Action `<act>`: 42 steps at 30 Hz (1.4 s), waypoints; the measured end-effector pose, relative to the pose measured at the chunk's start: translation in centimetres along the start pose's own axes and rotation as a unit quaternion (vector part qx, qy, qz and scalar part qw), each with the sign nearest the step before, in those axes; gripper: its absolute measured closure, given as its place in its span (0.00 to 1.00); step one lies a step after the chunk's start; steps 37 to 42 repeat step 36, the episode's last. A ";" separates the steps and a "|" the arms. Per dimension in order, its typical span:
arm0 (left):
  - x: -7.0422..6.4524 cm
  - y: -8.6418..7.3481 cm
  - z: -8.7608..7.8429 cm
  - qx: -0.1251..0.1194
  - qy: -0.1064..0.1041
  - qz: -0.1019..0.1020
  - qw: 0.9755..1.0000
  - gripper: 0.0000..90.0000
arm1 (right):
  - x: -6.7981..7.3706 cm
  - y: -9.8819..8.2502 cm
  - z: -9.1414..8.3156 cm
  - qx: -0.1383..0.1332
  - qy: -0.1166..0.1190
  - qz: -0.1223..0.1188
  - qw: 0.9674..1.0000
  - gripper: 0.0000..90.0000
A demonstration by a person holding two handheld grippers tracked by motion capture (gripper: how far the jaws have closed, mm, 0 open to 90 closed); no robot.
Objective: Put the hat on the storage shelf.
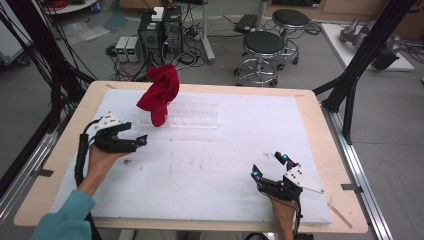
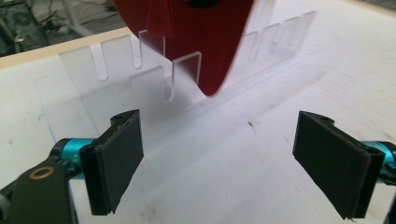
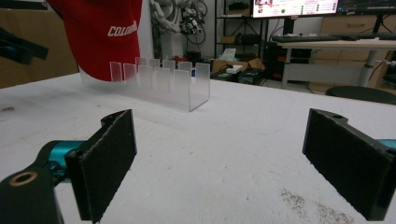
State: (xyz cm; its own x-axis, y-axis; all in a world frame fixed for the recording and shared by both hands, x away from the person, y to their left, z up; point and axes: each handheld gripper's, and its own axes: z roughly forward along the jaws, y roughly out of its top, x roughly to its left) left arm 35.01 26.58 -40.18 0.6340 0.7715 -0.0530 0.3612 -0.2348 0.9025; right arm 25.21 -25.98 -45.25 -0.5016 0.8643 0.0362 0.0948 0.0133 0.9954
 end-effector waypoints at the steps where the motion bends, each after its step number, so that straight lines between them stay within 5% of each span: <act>1: 0.1 -0.4 -0.8 0.002 -0.004 0.000 1.000 0.18 | 0.0 0.0 0.0 0.000 0.000 0.000 1.000 0.10; 5: 0.3 -2.7 -3.7 -0.022 -0.010 0.033 0.999 0.18 | 0.1 0.0 0.0 0.002 -0.002 -0.001 1.000 0.10; 12: 0.5 -7.0 -7.1 -0.101 -0.019 0.026 0.994 0.18 | 0.2 0.0 0.0 0.000 -0.007 -0.006 1.000 0.10; 15: 0.2 -7.8 -7.5 -0.116 -0.022 0.029 0.993 0.18 | 0.2 0.0 0.0 0.000 -0.009 -0.008 1.000 0.10; 20: -0.3 -8.7 -7.5 -0.142 -0.022 0.028 0.989 0.18 | 0.2 0.0 0.0 0.000 -0.010 -0.008 1.000 0.10; 42: -0.8 -9.1 -7.6 -0.166 -0.010 0.039 0.985 0.18 | 0.2 0.0 0.0 0.002 -0.007 -0.007 1.000 0.10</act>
